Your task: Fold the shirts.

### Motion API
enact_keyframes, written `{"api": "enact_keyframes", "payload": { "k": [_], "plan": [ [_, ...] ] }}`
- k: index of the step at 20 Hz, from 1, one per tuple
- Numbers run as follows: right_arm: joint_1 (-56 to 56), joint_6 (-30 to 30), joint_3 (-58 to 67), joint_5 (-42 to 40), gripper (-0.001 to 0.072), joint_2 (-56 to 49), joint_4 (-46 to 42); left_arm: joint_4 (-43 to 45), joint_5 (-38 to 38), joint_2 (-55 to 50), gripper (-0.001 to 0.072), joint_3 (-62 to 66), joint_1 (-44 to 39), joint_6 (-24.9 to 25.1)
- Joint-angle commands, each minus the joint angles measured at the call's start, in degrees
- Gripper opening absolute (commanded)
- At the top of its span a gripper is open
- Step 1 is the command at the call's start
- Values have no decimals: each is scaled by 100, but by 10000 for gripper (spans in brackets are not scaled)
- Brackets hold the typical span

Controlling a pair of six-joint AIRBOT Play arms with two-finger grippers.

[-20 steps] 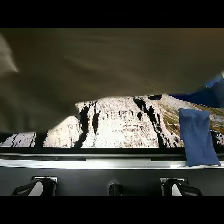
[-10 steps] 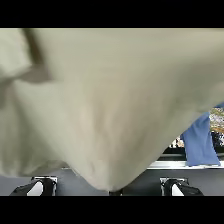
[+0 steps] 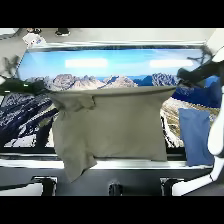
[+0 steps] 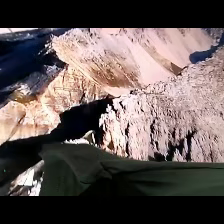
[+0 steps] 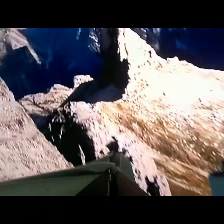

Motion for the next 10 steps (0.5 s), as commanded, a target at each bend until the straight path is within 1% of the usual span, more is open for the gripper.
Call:
{"api": "enact_keyframes", "payload": {
  "k": [1, 3, 4, 5, 6, 7, 9, 10],
  "plan": [
    [4, 280, 2, -1480, 37, -863, 946, -328, 1213, -975, 23, 192, -315, -42],
    [4, 275, 2, -2164, 37, -901, 1174, -326, 1838, -1141, 23, 533, -479, -42],
    [2, 264, 35, -2267, 37, -887, 1169, -323, 1961, -1161, 23, 699, -514, -35],
    [-28, 199, 103, -2109, 38, -863, 1132, -321, 1906, -1147, 23, 852, -511, 9],
    [-61, 35, 155, -1781, 38, -802, 1051, -229, 1655, -1099, 24, 1027, -476, 26],
    [-111, -153, 162, -1285, 39, -702, 929, -4, 1252, -1040, 24, 1165, -431, 24],
    [-144, -205, 155, 68, 39, -590, 533, 461, -28, -935, 24, 1228, -372, -11],
    [-105, -216, 101, 789, 39, -592, 339, 671, -922, -962, 24, 1207, -361, -70]
  ]
}}
